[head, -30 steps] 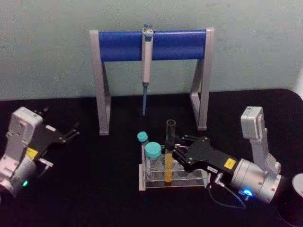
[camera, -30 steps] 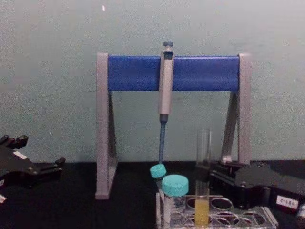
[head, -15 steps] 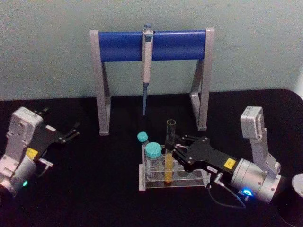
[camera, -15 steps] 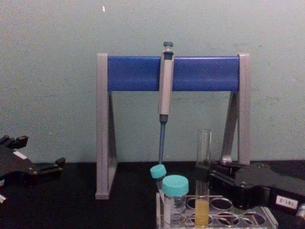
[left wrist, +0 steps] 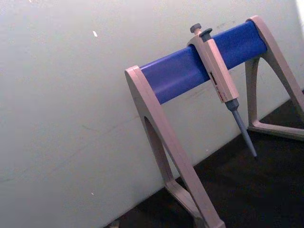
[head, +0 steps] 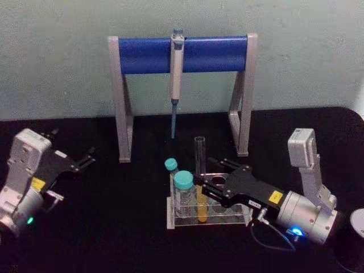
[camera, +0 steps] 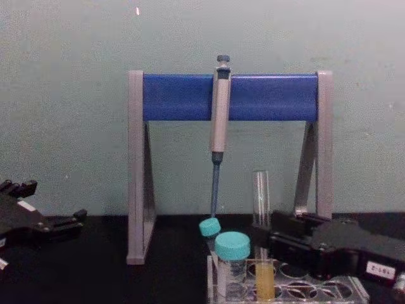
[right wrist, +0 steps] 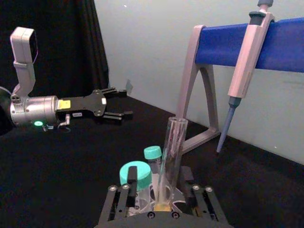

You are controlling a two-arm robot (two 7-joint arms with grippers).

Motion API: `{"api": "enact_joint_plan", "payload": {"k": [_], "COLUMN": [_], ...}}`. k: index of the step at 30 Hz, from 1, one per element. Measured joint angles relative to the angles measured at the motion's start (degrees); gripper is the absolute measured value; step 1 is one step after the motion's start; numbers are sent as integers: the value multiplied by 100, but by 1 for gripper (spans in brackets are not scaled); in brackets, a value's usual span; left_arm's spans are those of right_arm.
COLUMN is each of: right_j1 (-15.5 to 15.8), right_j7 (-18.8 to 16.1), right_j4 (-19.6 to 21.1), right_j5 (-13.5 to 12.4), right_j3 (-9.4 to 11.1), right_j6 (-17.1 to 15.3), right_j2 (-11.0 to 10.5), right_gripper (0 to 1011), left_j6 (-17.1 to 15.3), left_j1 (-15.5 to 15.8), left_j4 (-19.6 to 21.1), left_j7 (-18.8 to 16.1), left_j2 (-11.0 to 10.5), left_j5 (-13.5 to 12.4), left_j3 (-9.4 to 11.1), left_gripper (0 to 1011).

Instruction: Pick up the test tube from the test tube rack, shake it, then place it back into the test tube rack.

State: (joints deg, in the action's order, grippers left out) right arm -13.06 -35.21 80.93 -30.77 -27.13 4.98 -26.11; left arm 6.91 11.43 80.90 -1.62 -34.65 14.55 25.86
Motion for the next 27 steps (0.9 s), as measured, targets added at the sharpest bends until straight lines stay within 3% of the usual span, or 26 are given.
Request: {"api": "enact_joint_plan", "payload": {"k": [14, 27], "right_j1": [0, -35], "right_j7": [-7, -61], "right_j4": [2, 59], "right_j5": [-6, -42], "right_j3": [0, 23], "right_j6": [5, 16], "right_j2": [0, -20], "right_gripper": [979, 1000], "left_j6": [0, 0], "left_j1": [0, 0], "left_j4": [0, 0], "left_j7": [0, 0], "left_j2": [0, 1], "left_j5": [0, 0], "left_j3": [0, 0], "left_gripper": [1001, 1001]}}
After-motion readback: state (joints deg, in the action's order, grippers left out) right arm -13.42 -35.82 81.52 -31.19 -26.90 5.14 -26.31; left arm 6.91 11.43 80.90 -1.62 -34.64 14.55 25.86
